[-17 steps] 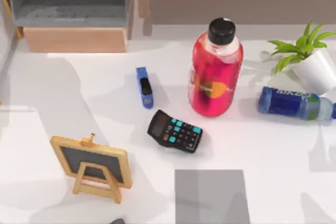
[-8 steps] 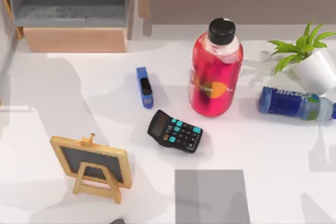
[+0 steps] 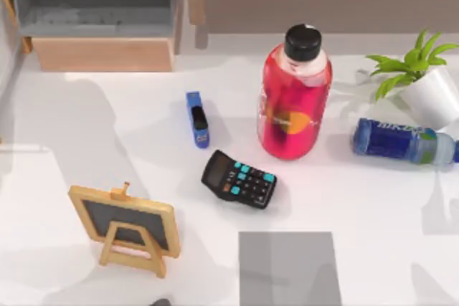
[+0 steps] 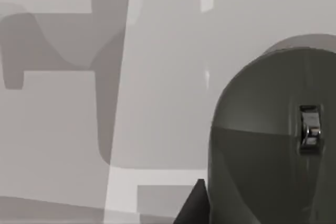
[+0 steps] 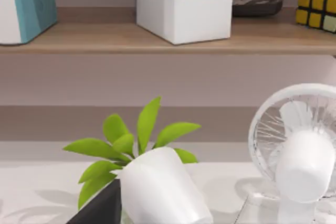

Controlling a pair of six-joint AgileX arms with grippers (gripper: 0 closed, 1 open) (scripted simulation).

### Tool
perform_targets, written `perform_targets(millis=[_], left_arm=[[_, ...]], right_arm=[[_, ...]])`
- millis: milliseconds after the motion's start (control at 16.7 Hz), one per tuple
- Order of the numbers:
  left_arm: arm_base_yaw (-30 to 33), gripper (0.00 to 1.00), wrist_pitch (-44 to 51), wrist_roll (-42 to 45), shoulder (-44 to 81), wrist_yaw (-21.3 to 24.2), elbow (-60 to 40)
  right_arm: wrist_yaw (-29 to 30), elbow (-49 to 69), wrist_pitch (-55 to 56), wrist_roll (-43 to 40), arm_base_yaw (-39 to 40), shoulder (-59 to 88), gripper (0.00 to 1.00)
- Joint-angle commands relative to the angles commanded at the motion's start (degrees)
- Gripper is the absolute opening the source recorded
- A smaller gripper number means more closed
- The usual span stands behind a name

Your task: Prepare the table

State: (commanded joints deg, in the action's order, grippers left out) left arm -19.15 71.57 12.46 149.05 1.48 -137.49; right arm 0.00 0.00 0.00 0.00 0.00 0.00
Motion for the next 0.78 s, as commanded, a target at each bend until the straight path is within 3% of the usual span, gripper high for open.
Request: perform_targets(millis=[360,780], left_arm=[[1.5,0.00,0.5,-6.3,-12.3,-0.2,5.7],[13.8,0.00,-3.3,-18.1,-30.1,1.0,15.8]], right_arm=[[0.0,0.0,0.0,0.0,0.0,0.0,1.00],[0.0,0.0,0.0,0.0,0.0,0.0,1.00]])
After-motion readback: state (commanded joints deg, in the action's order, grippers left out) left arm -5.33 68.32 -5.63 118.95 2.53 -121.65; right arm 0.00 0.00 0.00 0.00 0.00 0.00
